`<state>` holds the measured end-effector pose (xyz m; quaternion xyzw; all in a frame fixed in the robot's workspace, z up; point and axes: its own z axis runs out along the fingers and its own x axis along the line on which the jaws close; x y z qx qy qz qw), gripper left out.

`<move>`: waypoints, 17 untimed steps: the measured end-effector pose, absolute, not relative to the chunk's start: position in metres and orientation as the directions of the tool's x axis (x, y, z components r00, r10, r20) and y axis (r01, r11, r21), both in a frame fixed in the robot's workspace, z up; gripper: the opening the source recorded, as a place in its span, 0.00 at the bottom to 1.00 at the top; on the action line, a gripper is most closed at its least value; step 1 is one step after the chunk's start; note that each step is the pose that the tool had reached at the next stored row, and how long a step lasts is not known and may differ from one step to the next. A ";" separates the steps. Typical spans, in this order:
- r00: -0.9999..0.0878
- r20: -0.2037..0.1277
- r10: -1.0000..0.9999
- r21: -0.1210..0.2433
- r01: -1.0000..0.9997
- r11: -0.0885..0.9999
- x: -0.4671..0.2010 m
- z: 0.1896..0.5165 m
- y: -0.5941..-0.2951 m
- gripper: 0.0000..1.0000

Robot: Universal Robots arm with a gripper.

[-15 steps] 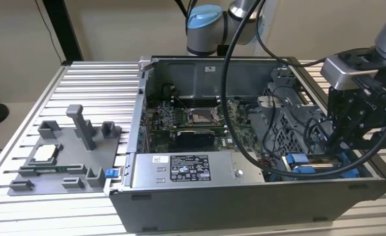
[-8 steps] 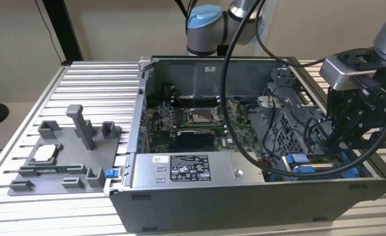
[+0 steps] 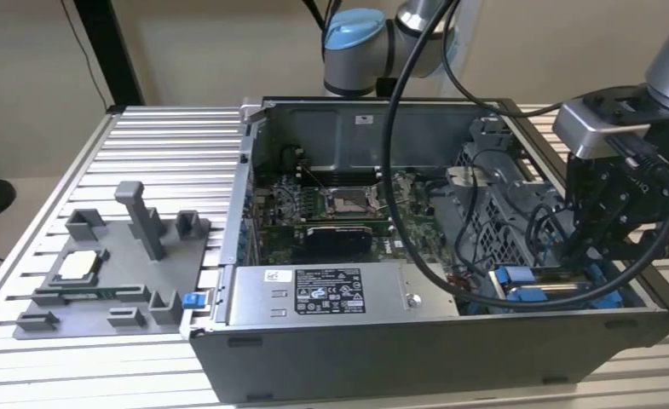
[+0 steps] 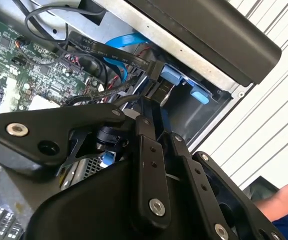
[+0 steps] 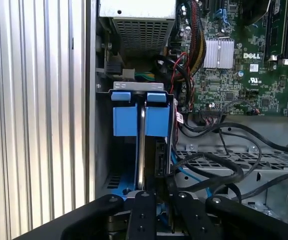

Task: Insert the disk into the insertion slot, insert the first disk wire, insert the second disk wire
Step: 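Insert the first disk wire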

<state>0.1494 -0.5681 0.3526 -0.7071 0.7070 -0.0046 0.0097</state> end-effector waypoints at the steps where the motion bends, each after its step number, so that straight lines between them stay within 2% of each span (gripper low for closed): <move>1: 0.000 -0.007 -1.000 -0.020 -1.000 0.000 0.149 0.352 -0.568 0.00; 17: 0.000 -0.007 -1.000 -0.020 -1.000 0.000 0.149 0.348 -0.568 0.00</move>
